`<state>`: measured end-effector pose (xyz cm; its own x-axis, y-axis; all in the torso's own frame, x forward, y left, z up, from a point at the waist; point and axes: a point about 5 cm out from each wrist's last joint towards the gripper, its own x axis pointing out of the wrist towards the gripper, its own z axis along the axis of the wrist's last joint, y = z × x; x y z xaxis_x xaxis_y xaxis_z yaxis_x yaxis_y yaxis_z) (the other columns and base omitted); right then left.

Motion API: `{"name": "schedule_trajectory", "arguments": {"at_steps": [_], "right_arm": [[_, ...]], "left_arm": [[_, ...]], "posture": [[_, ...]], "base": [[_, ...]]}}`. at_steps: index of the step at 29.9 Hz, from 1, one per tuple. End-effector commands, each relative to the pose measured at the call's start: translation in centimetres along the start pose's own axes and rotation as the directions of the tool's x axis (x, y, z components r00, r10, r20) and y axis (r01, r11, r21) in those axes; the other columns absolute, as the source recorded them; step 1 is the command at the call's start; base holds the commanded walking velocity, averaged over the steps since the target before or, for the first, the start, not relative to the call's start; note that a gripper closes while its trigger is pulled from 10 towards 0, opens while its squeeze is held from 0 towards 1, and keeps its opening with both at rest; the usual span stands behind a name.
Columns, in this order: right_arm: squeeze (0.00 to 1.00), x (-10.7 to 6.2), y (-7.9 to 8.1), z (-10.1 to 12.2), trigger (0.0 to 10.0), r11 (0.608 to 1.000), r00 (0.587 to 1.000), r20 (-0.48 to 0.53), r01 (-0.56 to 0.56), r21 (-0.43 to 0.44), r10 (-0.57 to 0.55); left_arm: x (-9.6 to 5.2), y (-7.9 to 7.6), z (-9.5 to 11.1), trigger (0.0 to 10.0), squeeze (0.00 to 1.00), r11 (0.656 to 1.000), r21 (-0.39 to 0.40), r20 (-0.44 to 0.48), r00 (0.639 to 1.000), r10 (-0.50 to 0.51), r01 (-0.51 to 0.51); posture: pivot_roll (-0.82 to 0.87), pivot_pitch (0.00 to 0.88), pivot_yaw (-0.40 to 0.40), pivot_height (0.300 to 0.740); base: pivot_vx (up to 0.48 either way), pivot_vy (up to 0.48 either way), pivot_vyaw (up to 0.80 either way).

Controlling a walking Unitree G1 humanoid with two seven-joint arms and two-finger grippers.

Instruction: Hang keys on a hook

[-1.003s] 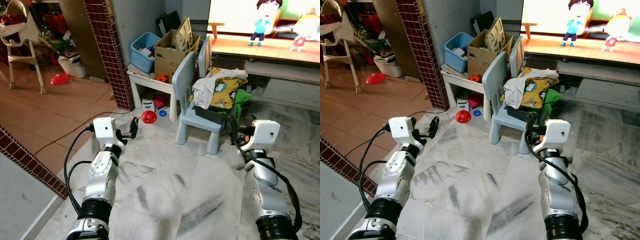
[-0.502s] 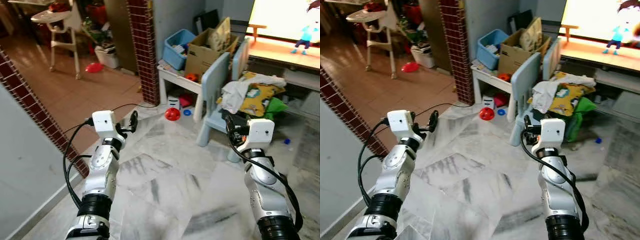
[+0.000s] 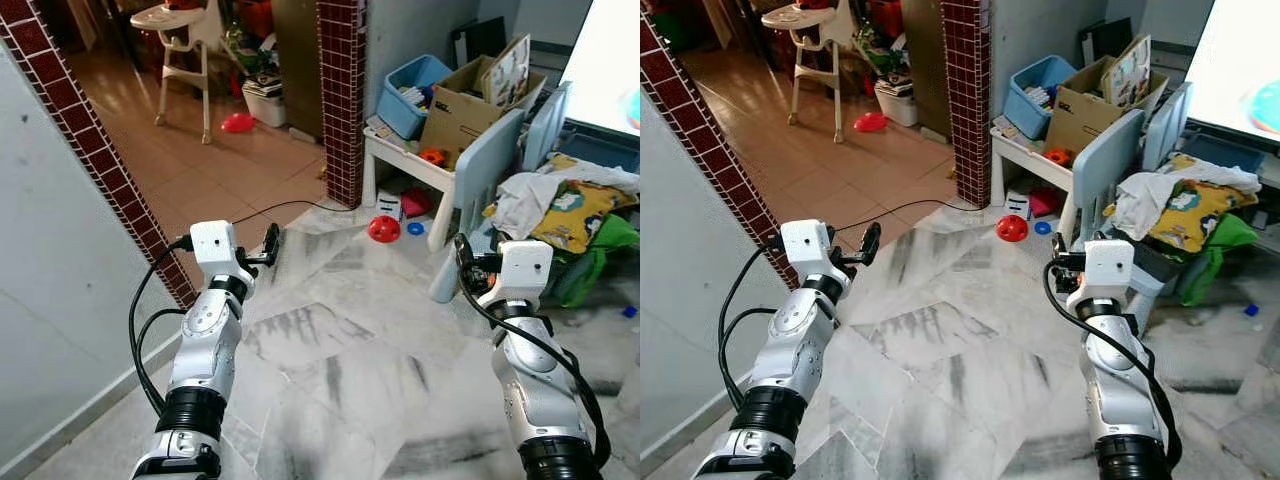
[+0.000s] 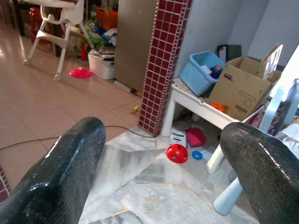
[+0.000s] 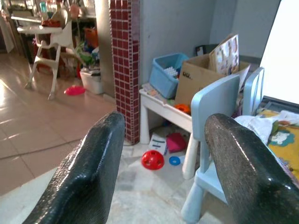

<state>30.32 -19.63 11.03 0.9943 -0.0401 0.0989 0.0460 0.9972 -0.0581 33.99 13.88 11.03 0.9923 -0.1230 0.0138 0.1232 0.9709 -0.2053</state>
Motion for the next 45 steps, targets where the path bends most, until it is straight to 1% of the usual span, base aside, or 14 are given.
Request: {"name": "schedule_trajectory", "arguments": {"at_steps": [1,7,12,17,27,30,33,35,45], "right_arm": [[0.00,0.04,0.04,0.51,10.0,1.000,1.000,0.015,-0.003,-0.001,0.003],[0.00,0.05,0.11,0.63,10.0,1.000,1.000,0.015,-0.007,-0.005,0.007],[0.00,-0.02,0.08,0.77,10.0,1.000,1.000,0.016,-0.009,-0.004,0.009],[0.00,-0.08,-0.02,0.76,10.0,1.000,1.000,0.013,-0.007,-0.003,0.007],[0.00,-0.18,-0.05,0.85,10.0,1.000,1.000,0.010,-0.006,-0.005,0.006],[0.00,-0.24,-0.08,0.85,10.0,1.000,1.000,0.008,-0.006,-0.006,0.006],[0.00,-0.27,-0.09,0.87,10.0,1.000,1.000,0.006,-0.007,-0.007,0.007],[0.00,-0.28,-0.11,0.86,10.0,1.000,1.000,0.005,-0.006,-0.007,0.006],[0.00,-0.32,-0.05,0.84,10.0,1.000,1.000,0.002,-0.011,-0.007,0.011]], "left_arm": [[-0.09,0.24,0.30,10.0,0.00,1.000,0.026,0.002,1.000,-0.001,0.001],[-0.03,0.39,0.31,10.0,0.00,1.000,0.008,-0.011,1.000,0.000,0.000],[0.08,0.37,0.52,10.0,0.00,1.000,-0.011,-0.001,1.000,0.011,-0.011],[0.16,0.18,0.75,10.0,0.00,1.000,0.017,0.007,1.000,0.013,-0.013],[0.18,0.01,0.85,10.0,0.00,1.000,0.009,0.008,1.000,0.009,-0.009],[0.18,0.02,0.89,10.0,0.00,1.000,0.023,0.005,1.000,0.013,-0.014],[0.21,-0.02,0.78,10.0,0.00,1.000,0.009,-0.005,1.000,0.020,-0.020],[0.24,-0.03,0.80,10.0,0.00,1.000,0.016,-0.004,1.000,0.021,-0.021],[0.32,-0.18,0.55,10.0,0.00,1.000,-0.003,-0.025,0.999,0.020,-0.020]], "posture": [[-0.10,0.000,0.052,0.740],[-0.10,0.000,0.051,0.740],[-0.10,0.000,0.051,0.740],[-0.10,0.000,0.050,0.740],[-0.11,0.000,0.051,0.740],[-0.11,0.000,0.050,0.740],[-0.11,0.000,0.050,0.740],[-0.11,0.000,0.050,0.740],[-0.11,0.000,0.051,0.740]], "base": [[0.000,0.000,0.80],[0.000,0.000,0.80],[0.000,0.349,0.80],[0.000,0.000,0.80],[0.000,0.000,0.80],[0.000,0.000,0.80],[0.000,0.000,0.80],[0.000,0.000,0.80],[0.000,0.000,0.80]]}}
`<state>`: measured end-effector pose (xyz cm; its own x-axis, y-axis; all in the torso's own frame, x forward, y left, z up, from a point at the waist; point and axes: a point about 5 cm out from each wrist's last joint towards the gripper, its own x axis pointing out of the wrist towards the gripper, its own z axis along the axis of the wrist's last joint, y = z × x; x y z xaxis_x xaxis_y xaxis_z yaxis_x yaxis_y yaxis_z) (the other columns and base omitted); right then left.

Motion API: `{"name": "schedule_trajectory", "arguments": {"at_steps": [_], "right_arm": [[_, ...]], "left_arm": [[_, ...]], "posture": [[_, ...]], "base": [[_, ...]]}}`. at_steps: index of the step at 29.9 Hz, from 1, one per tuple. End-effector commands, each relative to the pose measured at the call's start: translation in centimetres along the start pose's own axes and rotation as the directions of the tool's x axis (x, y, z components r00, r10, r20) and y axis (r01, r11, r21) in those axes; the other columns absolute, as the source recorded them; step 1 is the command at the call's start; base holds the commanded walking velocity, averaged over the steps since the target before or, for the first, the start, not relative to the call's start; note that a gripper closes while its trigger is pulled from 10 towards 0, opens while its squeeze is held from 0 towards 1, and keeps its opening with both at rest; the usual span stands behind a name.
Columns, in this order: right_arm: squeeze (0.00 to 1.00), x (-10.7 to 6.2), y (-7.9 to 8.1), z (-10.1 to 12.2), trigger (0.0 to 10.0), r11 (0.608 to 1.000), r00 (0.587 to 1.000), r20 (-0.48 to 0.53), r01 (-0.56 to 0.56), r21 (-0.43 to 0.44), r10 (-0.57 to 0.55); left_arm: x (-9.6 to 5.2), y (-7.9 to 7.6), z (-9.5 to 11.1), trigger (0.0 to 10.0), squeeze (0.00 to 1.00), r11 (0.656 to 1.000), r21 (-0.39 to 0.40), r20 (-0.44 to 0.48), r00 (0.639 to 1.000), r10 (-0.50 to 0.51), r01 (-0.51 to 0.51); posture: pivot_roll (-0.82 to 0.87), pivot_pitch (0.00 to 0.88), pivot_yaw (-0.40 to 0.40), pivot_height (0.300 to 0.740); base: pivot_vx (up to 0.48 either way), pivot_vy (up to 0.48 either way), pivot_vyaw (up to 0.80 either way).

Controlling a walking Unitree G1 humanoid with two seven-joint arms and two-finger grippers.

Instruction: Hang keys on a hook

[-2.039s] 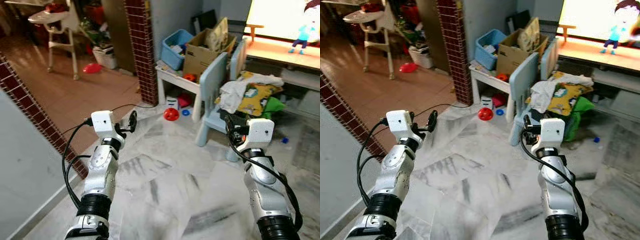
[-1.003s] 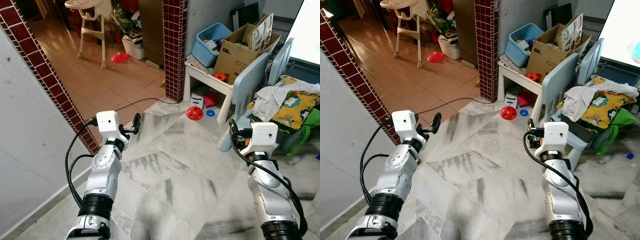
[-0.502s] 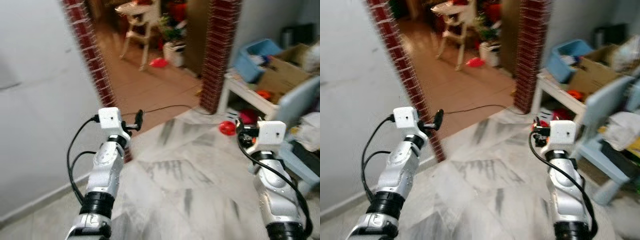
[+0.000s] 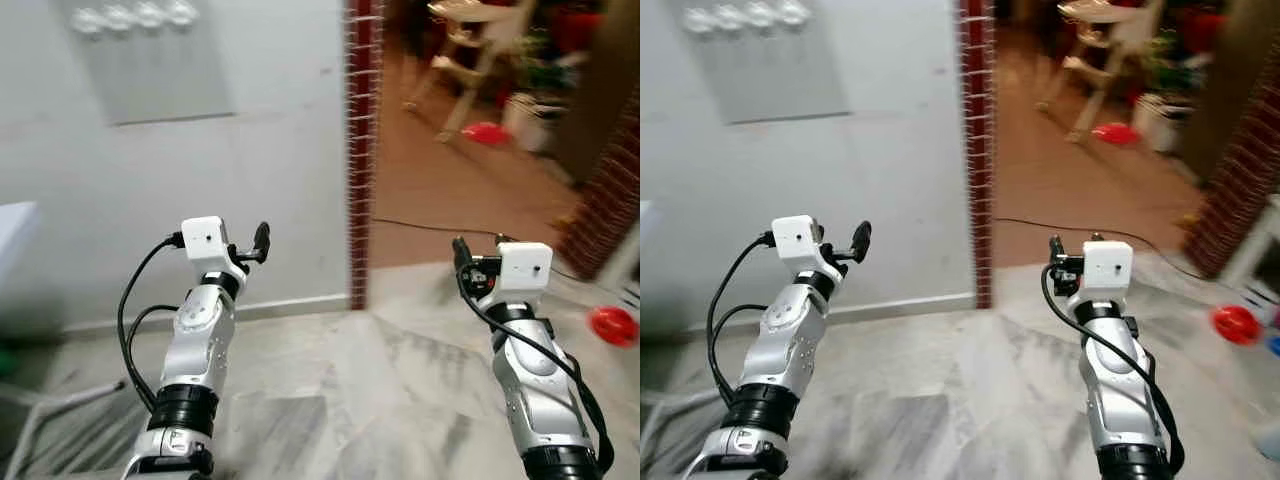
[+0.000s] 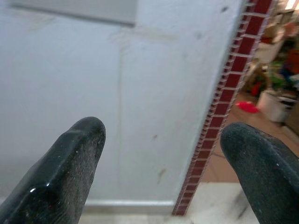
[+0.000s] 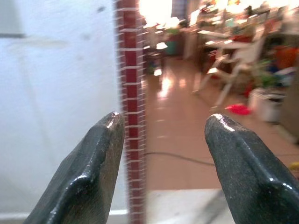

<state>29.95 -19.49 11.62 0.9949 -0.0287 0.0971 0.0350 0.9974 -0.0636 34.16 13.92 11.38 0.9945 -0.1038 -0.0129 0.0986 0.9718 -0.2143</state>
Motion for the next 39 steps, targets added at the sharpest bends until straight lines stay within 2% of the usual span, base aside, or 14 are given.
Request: {"name": "schedule_trajectory", "arguments": {"at_steps": [1,16,39], "right_arm": [[0.00,-0.02,-0.13,0.22,10.0,1.000,1.000,0.002,-0.001,-0.003,0.001],[0.00,-0.19,-0.06,0.16,10.0,1.000,1.000,-0.003,-0.015,-0.005,0.015],[0.00,-0.28,-0.40,0.30,10.0,1.000,1.000,-0.009,-0.022,-0.013,0.022]], "left_arm": [[0.16,-0.26,0.15,10.0,0.00,1.000,-0.002,-0.009,1.000,-0.002,0.002],[0.01,-0.12,-0.19,10.0,0.00,1.000,0.018,-0.036,0.999,0.005,-0.005],[-0.17,-0.37,-0.31,10.0,0.00,1.000,-0.001,-0.043,0.999,0.003,-0.003]], "posture": [[-0.11,0.000,0.051,0.740],[-0.11,0.000,0.049,0.740],[-0.11,0.000,0.038,0.740]], "base": [[0.000,0.000,0.80],[0.000,0.000,0.80],[0.000,0.000,0.80]]}}
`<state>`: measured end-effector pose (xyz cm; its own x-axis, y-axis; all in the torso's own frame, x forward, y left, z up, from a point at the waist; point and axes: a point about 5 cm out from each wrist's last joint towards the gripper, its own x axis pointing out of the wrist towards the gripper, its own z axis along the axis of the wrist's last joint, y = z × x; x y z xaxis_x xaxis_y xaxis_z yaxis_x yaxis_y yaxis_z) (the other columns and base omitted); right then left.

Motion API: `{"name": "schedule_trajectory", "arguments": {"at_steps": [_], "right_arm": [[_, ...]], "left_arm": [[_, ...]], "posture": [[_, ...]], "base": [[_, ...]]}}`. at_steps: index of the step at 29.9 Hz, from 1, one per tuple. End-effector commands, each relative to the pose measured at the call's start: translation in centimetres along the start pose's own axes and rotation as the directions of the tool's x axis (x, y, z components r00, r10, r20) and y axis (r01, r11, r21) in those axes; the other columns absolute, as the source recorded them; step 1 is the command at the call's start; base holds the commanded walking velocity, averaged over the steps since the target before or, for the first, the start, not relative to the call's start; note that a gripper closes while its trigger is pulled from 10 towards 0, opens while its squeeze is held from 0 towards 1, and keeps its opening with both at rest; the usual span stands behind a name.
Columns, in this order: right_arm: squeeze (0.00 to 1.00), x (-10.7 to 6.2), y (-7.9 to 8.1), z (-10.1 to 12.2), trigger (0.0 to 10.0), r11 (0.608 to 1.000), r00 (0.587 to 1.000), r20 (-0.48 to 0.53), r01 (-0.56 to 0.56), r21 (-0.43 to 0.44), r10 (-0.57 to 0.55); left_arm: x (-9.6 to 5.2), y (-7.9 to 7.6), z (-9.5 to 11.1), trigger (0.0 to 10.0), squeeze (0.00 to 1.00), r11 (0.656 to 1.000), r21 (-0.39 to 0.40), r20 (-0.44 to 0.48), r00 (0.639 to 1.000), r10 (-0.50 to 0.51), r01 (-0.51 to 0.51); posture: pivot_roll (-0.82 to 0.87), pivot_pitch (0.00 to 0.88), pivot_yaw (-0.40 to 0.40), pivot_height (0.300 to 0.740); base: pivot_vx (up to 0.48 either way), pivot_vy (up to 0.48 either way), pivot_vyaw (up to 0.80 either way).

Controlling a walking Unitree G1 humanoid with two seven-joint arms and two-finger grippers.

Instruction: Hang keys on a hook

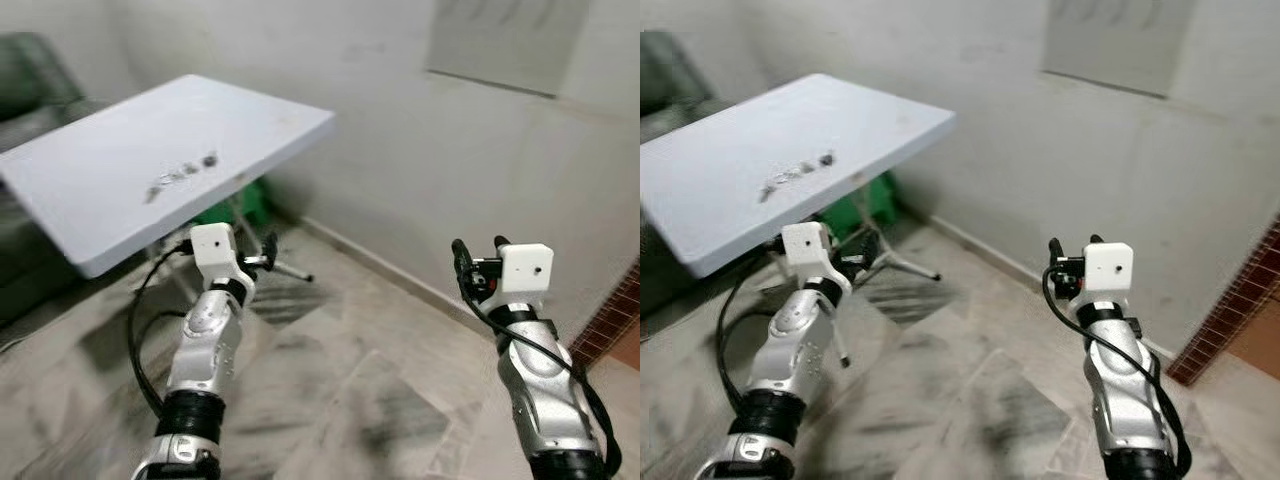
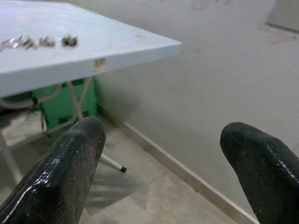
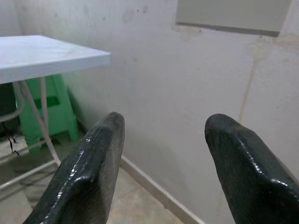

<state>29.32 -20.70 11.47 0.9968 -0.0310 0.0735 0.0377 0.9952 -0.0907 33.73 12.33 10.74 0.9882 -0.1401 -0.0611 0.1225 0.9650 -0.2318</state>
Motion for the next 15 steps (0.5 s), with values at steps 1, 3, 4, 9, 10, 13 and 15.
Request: {"name": "schedule_trajectory", "arguments": {"at_steps": [1,3,4,9,10,13,15], "right_arm": [[0.00,0.32,0.78,0.52,10.0,1.000,1.000,0.015,-0.022,0.013,0.022],[0.00,0.33,0.77,0.52,10.0,1.000,1.000,0.015,-0.022,0.013,0.022],[0.00,0.32,0.74,0.52,10.0,1.000,1.000,0.014,-0.021,0.012,0.021],[0.00,0.27,0.70,0.51,10.0,1.000,1.000,0.013,-0.021,0.011,0.021],[0.00,0.26,0.69,0.51,10.0,1.000,1.000,0.012,-0.021,0.011,0.021],[0.00,0.24,0.69,0.51,10.0,1.000,1.000,0.012,-0.020,0.011,0.020],[0.00,0.25,0.70,0.53,10.0,1.000,1.000,0.013,-0.020,0.011,0.020]], "left_arm": [[0.02,1.08,0.70,10.0,0.00,0.999,0.015,0.011,1.000,0.029,-0.029],[0.02,1.10,0.72,10.0,0.00,0.999,0.016,0.011,1.000,0.029,-0.029],[0.02,1.12,0.73,10.0,0.00,0.999,0.015,0.011,1.000,0.029,-0.029],[0.01,1.08,0.86,10.0,0.00,0.999,0.025,0.019,1.000,0.022,-0.023],[0.00,1.05,0.88,10.0,0.00,0.999,0.029,0.022,1.000,0.018,-0.019],[-0.02,1.01,1.03,10.0,0.00,0.999,0.041,0.034,0.999,0.012,-0.014],[-0.03,1.01,1.14,10.0,0.00,0.999,0.046,0.042,0.999,0.010,-0.012]], "posture": [[-0.10,0.000,0.036,0.740],[-0.10,0.000,0.036,0.740],[-0.11,0.000,0.035,0.740],[-0.10,0.000,0.035,0.740],[-0.11,0.000,0.035,0.740],[-0.11,0.000,0.037,0.740],[-0.10,0.000,0.038,0.740]], "base": [[0.000,0.000,0.80],[0.000,0.000,0.80],[0.000,0.000,0.80],[0.000,0.000,0.80],[0.000,0.000,0.80],[0.000,0.000,0.80],[0.000,0.000,0.80]]}}
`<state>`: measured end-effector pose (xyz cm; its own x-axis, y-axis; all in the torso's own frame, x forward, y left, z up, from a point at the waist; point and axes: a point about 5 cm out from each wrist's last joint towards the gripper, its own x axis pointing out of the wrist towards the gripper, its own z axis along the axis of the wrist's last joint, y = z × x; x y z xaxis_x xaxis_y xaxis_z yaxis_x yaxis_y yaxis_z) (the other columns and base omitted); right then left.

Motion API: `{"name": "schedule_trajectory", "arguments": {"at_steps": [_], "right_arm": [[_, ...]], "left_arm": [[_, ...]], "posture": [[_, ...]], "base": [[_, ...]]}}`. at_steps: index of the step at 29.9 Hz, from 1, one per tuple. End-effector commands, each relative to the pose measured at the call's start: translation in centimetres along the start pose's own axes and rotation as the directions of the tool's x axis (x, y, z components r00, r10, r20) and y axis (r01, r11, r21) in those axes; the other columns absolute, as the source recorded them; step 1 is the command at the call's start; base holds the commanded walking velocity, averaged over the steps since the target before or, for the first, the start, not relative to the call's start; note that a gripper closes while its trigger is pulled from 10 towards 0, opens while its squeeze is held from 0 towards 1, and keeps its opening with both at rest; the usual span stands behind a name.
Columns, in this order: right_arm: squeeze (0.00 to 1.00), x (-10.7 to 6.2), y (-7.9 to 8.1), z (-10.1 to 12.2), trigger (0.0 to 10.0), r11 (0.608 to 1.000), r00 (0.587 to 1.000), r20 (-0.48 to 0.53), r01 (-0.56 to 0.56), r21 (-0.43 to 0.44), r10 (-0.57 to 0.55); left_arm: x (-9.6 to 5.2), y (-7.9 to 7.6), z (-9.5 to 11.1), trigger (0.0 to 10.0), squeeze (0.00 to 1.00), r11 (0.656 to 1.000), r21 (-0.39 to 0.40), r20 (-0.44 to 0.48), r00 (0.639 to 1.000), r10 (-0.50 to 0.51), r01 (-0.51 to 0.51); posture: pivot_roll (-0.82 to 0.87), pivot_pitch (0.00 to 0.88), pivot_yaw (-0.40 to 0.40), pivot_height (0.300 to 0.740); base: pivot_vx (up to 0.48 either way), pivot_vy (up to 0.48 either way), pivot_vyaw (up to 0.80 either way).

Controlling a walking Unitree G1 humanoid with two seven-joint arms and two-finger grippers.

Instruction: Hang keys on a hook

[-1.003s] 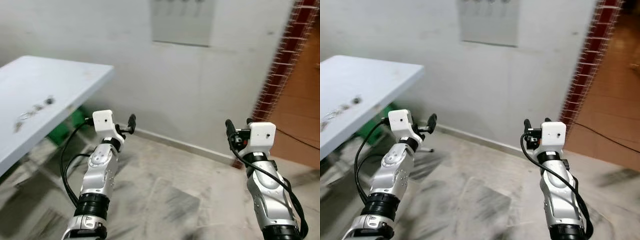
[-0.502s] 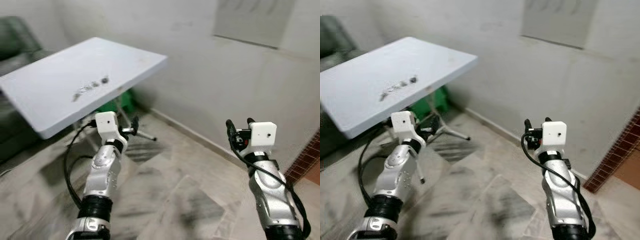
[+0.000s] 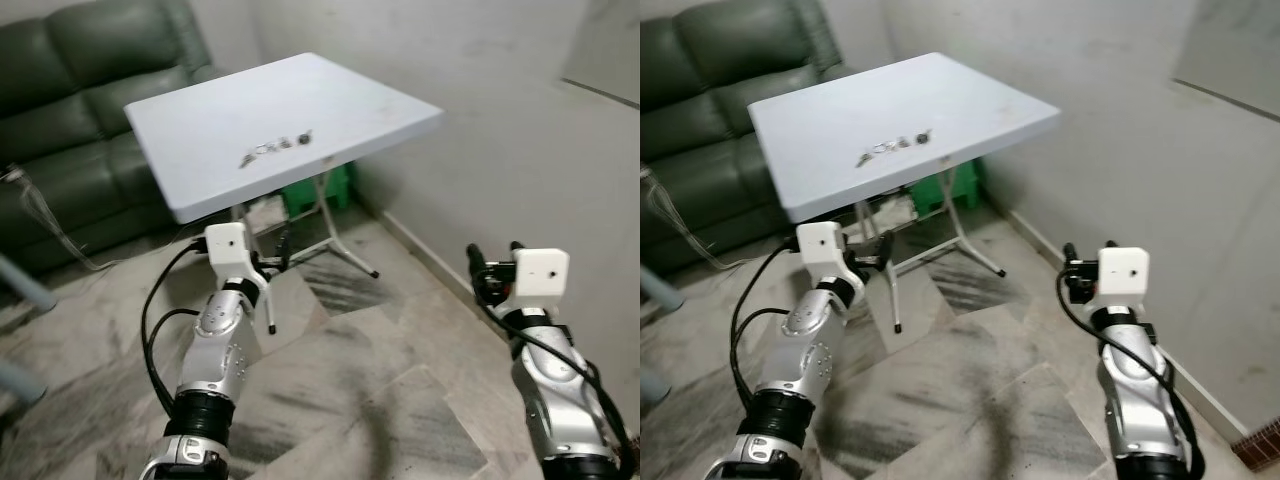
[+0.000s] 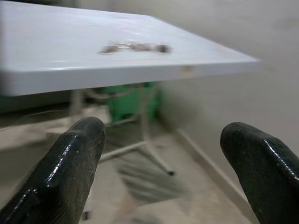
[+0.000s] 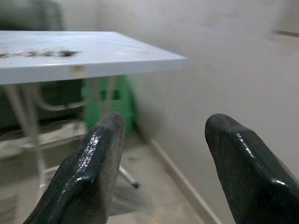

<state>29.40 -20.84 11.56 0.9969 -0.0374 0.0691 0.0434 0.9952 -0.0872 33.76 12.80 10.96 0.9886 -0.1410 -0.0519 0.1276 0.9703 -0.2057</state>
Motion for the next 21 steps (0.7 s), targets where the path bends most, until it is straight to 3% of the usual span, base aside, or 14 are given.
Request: {"name": "schedule_trajectory", "arguments": {"at_steps": [1,7,21], "right_arm": [[0.00,0.15,0.85,0.47,10.0,1.000,1.000,0.018,-0.026,0.007,0.026],[0.00,0.14,0.93,0.51,10.0,0.999,0.999,0.025,-0.037,0.010,0.037],[0.00,0.14,1.17,0.77,10.0,0.998,0.998,0.045,-0.050,0.046,0.048]], "left_arm": [[0.01,0.64,0.83,10.0,0.00,1.000,0.021,0.035,0.999,0.014,-0.015],[-0.01,0.63,1.13,10.0,0.00,1.000,0.022,0.057,0.998,0.007,-0.008],[0.13,0.66,1.38,10.0,0.00,1.000,0.006,0.068,0.998,0.013,-0.014]], "posture": [[-0.10,0.000,0.038,0.740],[-0.10,0.000,0.038,0.740],[-0.11,0.000,0.041,0.740]], "base": [[0.000,0.000,0.80],[0.046,0.000,0.78],[0.344,0.000,0.00]]}}
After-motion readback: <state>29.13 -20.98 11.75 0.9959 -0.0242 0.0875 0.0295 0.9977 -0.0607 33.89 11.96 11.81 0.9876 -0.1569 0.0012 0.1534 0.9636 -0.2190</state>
